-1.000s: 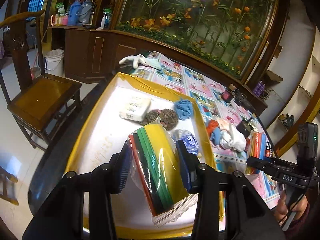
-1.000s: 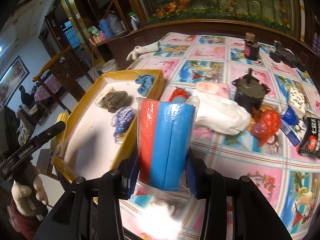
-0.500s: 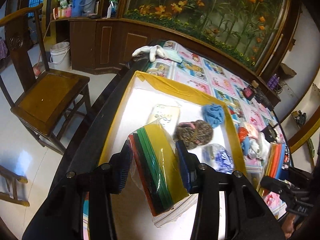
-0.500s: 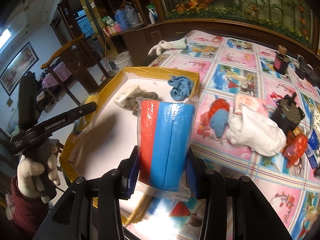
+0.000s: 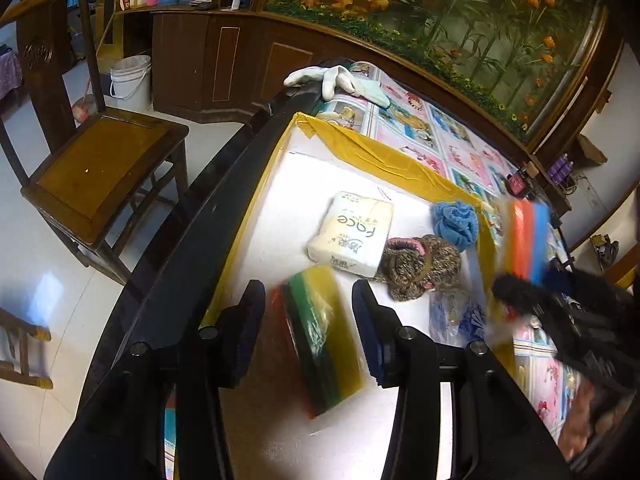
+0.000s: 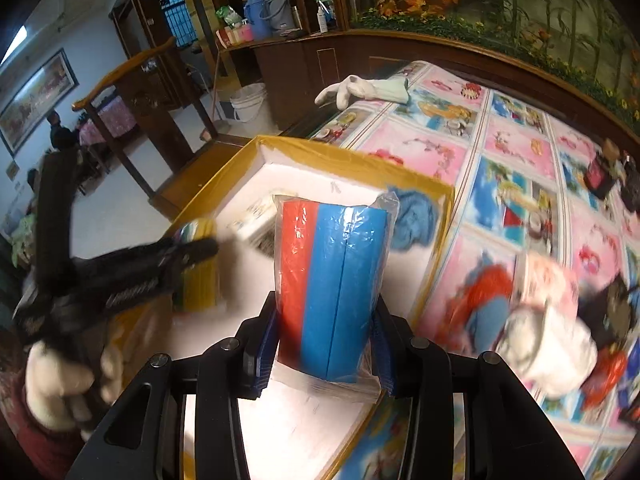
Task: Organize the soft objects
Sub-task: 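Carry both packs over the box and open both tools to drop them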
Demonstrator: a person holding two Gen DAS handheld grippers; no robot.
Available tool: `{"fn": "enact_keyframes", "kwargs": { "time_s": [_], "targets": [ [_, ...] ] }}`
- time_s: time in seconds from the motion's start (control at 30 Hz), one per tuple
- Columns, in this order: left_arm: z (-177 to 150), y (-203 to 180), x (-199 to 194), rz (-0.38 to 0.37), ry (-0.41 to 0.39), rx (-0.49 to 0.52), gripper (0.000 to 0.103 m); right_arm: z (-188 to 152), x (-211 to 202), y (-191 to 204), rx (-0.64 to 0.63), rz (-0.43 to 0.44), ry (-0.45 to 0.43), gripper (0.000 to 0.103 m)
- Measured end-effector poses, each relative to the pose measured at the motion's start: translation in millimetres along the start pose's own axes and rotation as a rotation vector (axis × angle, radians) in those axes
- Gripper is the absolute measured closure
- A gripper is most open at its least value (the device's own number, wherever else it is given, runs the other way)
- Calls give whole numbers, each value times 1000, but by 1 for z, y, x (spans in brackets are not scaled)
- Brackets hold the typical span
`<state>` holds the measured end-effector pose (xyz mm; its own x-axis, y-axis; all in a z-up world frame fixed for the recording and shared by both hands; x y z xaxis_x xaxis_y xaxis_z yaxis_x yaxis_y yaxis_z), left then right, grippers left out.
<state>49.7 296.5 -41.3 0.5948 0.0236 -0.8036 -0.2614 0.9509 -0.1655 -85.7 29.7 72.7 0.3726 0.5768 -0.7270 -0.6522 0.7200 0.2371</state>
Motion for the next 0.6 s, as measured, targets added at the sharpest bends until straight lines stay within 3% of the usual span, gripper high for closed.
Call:
{"fn": "enact_keyframes", "kwargs": {
  "time_s": [0.17,0.3,0.6],
  "targets": [
    [0,3,-28,-73,-53,-45,54,40,31,-11,-96,-121,29,62],
    [-6,4,-44,-119,-79,-60,54,60,57,-7,-156,-147,53,62],
    [-22,10,-42,-163,-46,-102,51,85,102,16,-89,-5,104,62]
  ]
}}
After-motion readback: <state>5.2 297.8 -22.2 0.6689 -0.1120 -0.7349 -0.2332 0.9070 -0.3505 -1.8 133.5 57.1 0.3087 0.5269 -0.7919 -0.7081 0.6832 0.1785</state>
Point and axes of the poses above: each gripper's, at about its wrist camera, not at the fingertips, and x roughly the way its jaws point, y to its left, z to its top, the point moved 10 cm from there along x, roughly the way its jaws point, and after that the axes turned 10 degrees about z, right-handed, at the moved point
